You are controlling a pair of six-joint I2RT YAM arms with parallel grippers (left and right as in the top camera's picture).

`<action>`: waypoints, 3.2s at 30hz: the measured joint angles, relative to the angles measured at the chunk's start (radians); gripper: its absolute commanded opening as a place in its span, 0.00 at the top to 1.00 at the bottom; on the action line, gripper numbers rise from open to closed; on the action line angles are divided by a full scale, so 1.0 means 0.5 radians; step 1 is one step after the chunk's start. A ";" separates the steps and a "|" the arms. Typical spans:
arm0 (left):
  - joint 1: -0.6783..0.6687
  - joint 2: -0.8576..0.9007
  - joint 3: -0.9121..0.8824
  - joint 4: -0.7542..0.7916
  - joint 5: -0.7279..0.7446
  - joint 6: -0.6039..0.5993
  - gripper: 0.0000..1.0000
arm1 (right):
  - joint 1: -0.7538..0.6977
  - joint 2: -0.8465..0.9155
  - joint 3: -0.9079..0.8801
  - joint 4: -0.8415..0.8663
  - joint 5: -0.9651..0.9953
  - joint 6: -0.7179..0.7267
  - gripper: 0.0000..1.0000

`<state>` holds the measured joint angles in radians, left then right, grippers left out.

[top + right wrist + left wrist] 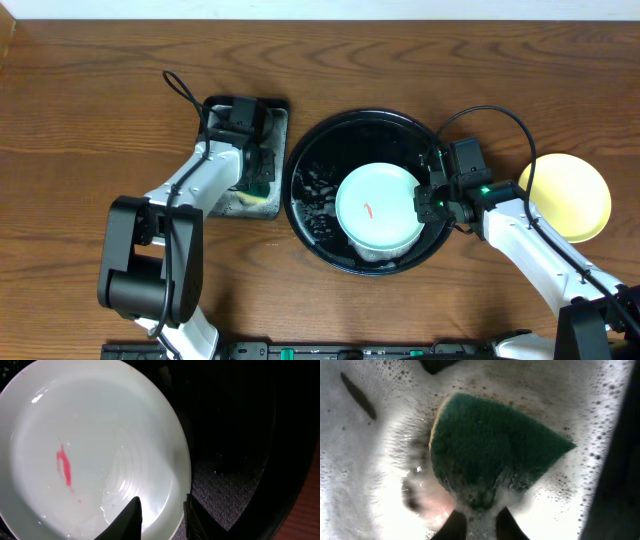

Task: Clean dirty plates on tray and stack at the side
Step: 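Dip the sponge in the soapy tray and lift it with the left gripper, then scrub the pale green plate with the sponge while the right gripper holds it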

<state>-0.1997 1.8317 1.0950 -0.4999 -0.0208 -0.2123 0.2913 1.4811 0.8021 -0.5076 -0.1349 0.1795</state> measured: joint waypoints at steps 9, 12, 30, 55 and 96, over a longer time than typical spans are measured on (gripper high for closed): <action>-0.001 -0.025 0.024 -0.135 0.004 0.018 0.93 | 0.000 0.000 0.000 0.000 0.000 0.000 0.74; -0.001 -0.061 0.057 -0.292 -0.016 0.023 0.93 | 0.000 0.000 0.000 0.000 0.000 0.000 0.73; -0.233 -0.657 0.297 -0.519 0.352 -0.220 0.93 | 0.000 0.093 0.000 0.020 0.137 0.028 0.78; -1.098 0.179 0.297 0.140 0.450 -1.103 0.92 | 0.000 0.301 0.018 0.107 0.136 0.453 0.99; -1.097 0.343 0.407 0.108 0.670 -1.343 0.92 | 0.011 0.301 0.018 0.098 0.121 0.476 0.99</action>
<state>-0.7483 2.0029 1.2987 -0.4458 0.3141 -0.8837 0.2970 1.6318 0.8108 -0.4583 -0.0746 0.4175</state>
